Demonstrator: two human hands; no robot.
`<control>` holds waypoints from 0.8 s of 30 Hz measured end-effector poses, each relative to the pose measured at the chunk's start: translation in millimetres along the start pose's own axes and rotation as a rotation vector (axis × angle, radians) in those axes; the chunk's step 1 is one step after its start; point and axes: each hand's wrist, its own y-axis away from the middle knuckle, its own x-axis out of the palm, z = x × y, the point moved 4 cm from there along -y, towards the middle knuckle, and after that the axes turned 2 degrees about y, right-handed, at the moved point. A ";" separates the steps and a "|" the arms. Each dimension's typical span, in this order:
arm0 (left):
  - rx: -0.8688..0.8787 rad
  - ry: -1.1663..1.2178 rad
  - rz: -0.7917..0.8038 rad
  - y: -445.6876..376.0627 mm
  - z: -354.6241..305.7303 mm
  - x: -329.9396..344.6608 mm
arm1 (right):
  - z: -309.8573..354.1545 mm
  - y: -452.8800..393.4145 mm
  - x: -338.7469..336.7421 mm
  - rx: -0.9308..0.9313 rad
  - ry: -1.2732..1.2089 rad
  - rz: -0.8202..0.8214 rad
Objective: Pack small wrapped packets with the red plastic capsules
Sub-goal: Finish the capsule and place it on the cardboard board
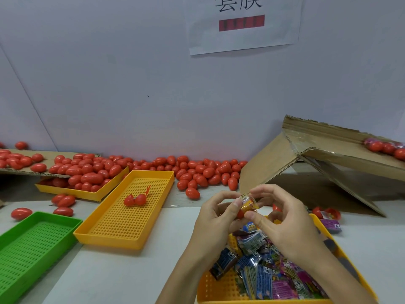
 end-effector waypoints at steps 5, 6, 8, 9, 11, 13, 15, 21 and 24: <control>-0.008 0.058 -0.006 0.4 2.2 2.9 | 4.5 2.2 1.8 -0.096 0.213 -0.079; -0.003 0.067 -0.006 0.5 1.9 4.0 | 5.1 2.4 2.1 -0.117 0.246 -0.094; 0.014 0.059 -0.004 1.0 1.0 5.9 | 6.5 3.1 2.2 -0.150 0.297 -0.114; 0.022 0.053 -0.001 1.1 0.8 6.8 | 7.0 3.5 2.2 -0.159 0.315 -0.121; 0.035 0.040 -0.007 1.1 0.5 7.8 | 7.1 4.3 1.9 -0.164 0.348 -0.131; 0.041 0.032 -0.024 1.0 0.0 8.6 | 7.5 4.5 2.1 -0.166 0.397 -0.136; 0.043 0.011 -0.040 1.1 0.3 9.8 | 7.4 4.5 3.0 -0.170 0.448 -0.141; 0.023 0.019 -0.065 1.5 2.0 11.7 | 6.4 5.3 3.4 -0.169 0.457 -0.184; -0.016 0.074 -0.062 1.7 3.5 11.4 | 9.1 5.5 3.6 -0.184 0.407 -0.191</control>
